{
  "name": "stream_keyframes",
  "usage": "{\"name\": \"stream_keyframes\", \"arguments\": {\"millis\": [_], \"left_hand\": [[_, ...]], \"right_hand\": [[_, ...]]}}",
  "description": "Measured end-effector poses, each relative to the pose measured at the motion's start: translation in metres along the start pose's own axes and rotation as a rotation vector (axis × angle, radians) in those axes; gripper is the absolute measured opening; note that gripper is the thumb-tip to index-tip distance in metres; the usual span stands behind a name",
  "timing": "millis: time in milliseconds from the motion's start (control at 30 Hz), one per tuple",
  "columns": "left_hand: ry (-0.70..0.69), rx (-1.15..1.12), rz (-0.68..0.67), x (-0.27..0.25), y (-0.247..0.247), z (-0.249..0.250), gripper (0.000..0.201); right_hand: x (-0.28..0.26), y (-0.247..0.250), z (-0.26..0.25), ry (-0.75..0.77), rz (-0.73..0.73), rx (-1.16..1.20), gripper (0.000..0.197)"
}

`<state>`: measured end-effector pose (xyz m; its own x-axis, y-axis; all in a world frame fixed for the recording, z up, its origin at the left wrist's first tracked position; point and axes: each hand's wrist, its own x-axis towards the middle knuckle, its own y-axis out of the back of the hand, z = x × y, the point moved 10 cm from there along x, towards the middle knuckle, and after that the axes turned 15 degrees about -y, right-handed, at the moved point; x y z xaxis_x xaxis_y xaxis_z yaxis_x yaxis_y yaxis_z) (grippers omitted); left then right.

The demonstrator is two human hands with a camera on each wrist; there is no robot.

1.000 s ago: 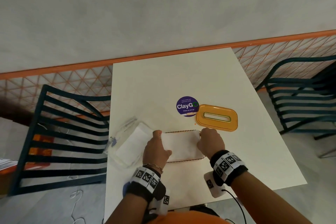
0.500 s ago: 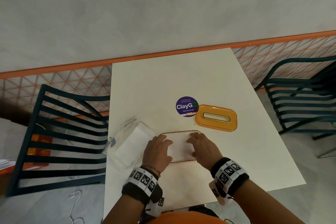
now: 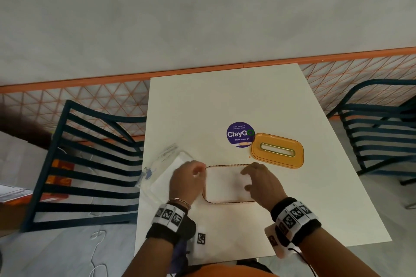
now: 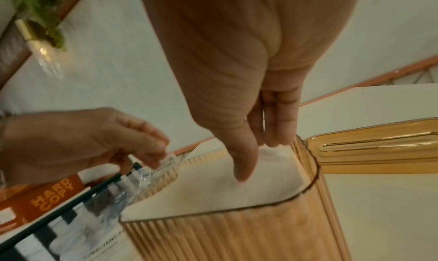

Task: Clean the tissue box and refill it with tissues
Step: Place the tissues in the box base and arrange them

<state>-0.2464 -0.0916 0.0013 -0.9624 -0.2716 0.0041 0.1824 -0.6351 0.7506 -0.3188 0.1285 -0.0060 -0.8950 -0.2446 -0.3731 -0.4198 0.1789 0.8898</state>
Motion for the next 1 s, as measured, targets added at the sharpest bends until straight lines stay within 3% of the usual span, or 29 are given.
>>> {"name": "stream_keyframes", "arguments": {"millis": [67, 167, 233, 300, 700, 1000], "left_hand": [[0.13, 0.077, 0.033, 0.003, 0.017, -0.038, 0.026], [0.34, 0.209, -0.187, 0.003, 0.01, -0.101, 0.07], [0.387, 0.29, -0.317, 0.001, 0.003, -0.123, 0.092], [0.376, 0.353, -0.374, 0.002, -0.001, -0.131, 0.099], [0.32, 0.509, -0.372, 0.01, -0.003, -0.142, 0.091], [0.362, 0.346, -0.245, 0.004, 0.006, -0.14, 0.056]], "right_hand": [[0.002, 0.01, 0.004, -0.023, 0.058, 0.038, 0.042], [0.004, 0.016, 0.01, -0.056, 0.094, 0.061, 0.041], [0.004, 0.017, 0.015, -0.079, 0.094, 0.062, 0.041], [0.003, 0.016, 0.019, -0.095, 0.095, 0.052, 0.04], [0.0, 0.012, 0.028, -0.171, 0.101, 0.026, 0.041], [-0.001, 0.01, 0.027, -0.177, 0.106, 0.006, 0.043]]}}
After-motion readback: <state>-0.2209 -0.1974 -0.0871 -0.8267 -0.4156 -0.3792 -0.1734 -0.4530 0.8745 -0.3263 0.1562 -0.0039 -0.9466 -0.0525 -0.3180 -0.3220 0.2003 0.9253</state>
